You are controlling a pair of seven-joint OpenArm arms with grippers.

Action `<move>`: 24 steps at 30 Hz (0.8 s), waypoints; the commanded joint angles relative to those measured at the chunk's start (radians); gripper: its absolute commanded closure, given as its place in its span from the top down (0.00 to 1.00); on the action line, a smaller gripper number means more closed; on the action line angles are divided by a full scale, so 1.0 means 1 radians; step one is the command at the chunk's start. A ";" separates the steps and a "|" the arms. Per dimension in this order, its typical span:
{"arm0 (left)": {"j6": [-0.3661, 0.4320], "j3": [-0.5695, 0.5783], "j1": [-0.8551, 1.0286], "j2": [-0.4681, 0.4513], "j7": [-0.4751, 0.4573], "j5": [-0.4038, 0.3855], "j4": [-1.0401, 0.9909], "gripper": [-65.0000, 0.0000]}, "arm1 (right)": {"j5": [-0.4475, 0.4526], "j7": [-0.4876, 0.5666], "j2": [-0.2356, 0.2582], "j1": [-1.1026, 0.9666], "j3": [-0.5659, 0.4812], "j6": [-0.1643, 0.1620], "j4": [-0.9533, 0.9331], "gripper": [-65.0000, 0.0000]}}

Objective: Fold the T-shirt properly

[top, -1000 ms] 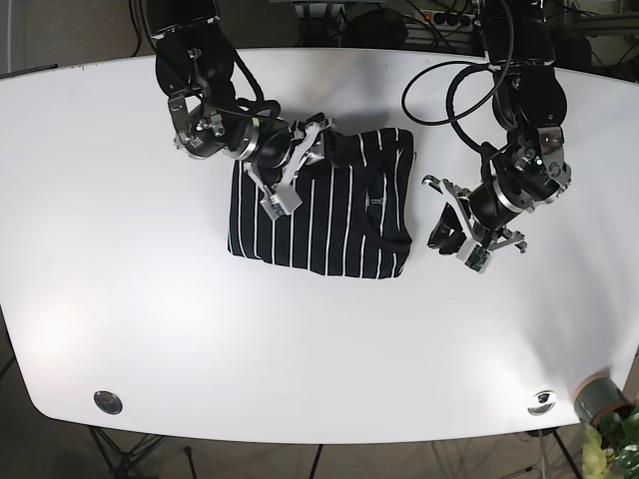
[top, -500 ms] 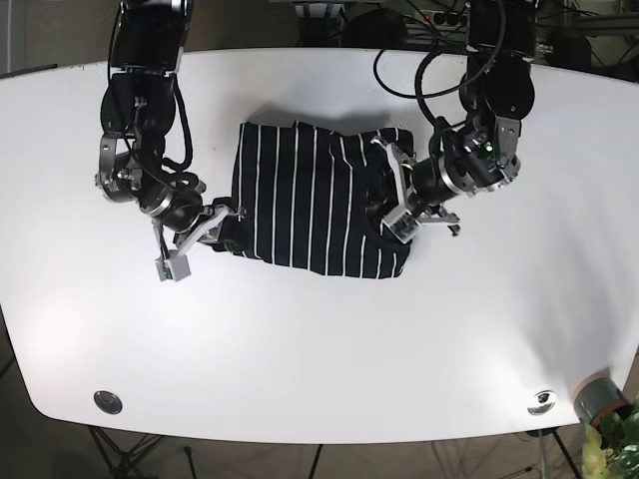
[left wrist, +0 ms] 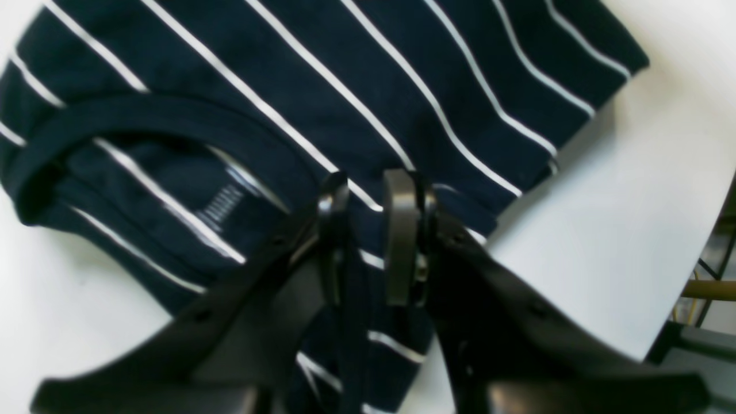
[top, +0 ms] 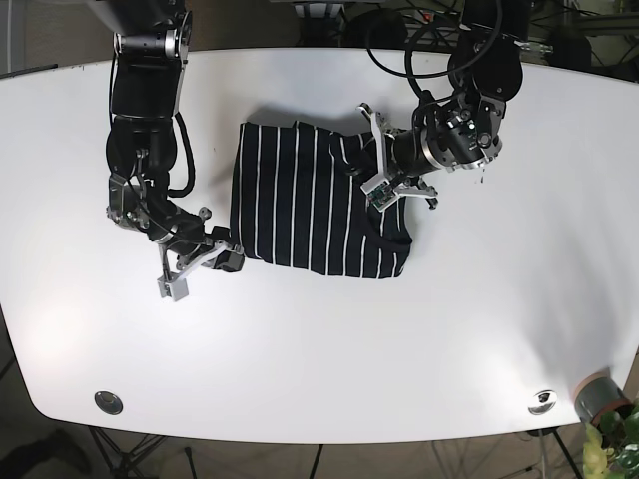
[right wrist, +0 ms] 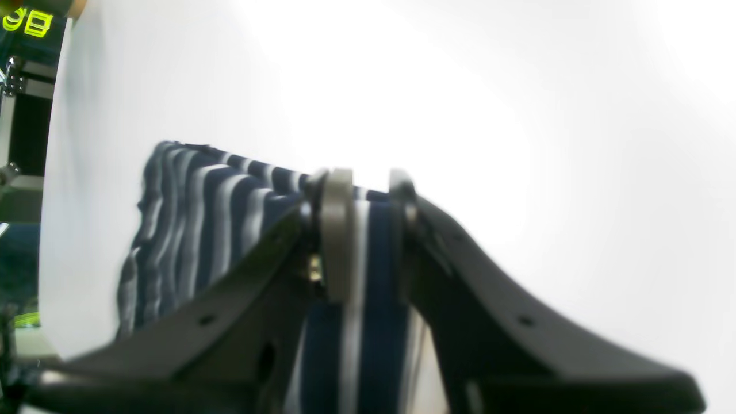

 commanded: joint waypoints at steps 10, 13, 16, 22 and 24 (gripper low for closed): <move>0.002 -0.068 0.032 -0.045 -0.024 -0.012 -0.070 0.15 | -0.058 0.235 0.027 0.040 -0.206 0.006 -0.144 0.15; -0.002 -0.099 0.007 -0.045 -0.041 -0.009 -0.164 0.15 | -0.080 0.236 0.027 0.038 -0.206 0.007 -0.142 0.14; -0.004 -0.119 -0.004 -0.045 -0.076 -0.007 -0.224 0.15 | -0.094 0.236 0.027 0.026 -0.203 0.012 -0.141 0.14; -0.004 -0.115 -0.104 -0.047 -0.097 -0.006 -0.331 0.15 | -0.097 0.241 0.059 0.003 -0.202 0.015 -0.139 0.14; -0.004 -0.114 -0.145 -0.047 -0.097 -0.004 -0.376 0.15 | -0.092 0.256 0.067 -0.011 -0.202 0.015 -0.139 0.14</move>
